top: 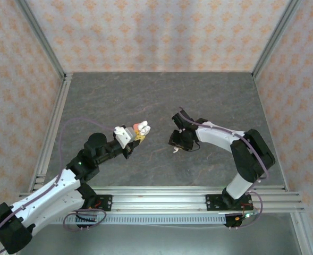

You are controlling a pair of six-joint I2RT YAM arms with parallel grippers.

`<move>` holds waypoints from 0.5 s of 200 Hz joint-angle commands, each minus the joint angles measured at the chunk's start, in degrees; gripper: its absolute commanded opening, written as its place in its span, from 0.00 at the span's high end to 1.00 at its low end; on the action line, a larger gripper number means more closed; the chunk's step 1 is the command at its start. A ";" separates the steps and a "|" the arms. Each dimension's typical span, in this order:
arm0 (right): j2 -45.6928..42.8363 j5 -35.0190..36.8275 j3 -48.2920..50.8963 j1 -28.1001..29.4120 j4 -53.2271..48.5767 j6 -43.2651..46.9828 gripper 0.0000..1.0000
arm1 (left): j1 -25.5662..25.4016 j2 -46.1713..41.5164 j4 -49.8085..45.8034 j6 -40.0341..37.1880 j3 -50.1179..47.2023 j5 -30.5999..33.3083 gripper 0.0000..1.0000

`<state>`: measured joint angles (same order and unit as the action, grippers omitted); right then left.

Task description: Insert wireless bluetooth earbuds into charging case

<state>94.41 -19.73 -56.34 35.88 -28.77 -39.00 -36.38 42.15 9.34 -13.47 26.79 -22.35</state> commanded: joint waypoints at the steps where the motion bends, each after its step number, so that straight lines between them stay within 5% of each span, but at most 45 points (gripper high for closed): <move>1: 0.77 2.95 -0.88 1.12 -0.83 -0.37 0.55 | 0.12 0.79 -0.22 -1.61 0.80 0.29 1.00; 100: 3.74 4.19 -2.03 1.56 -1.72 0.76 0.58 | 0.08 1.71 -0.06 -1.48 1.43 -1.12 1.00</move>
<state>96.79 -17.50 -56.47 37.21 -29.12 -38.92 -36.38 44.77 9.32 -14.04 26.83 -22.33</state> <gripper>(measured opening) 0.434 0.069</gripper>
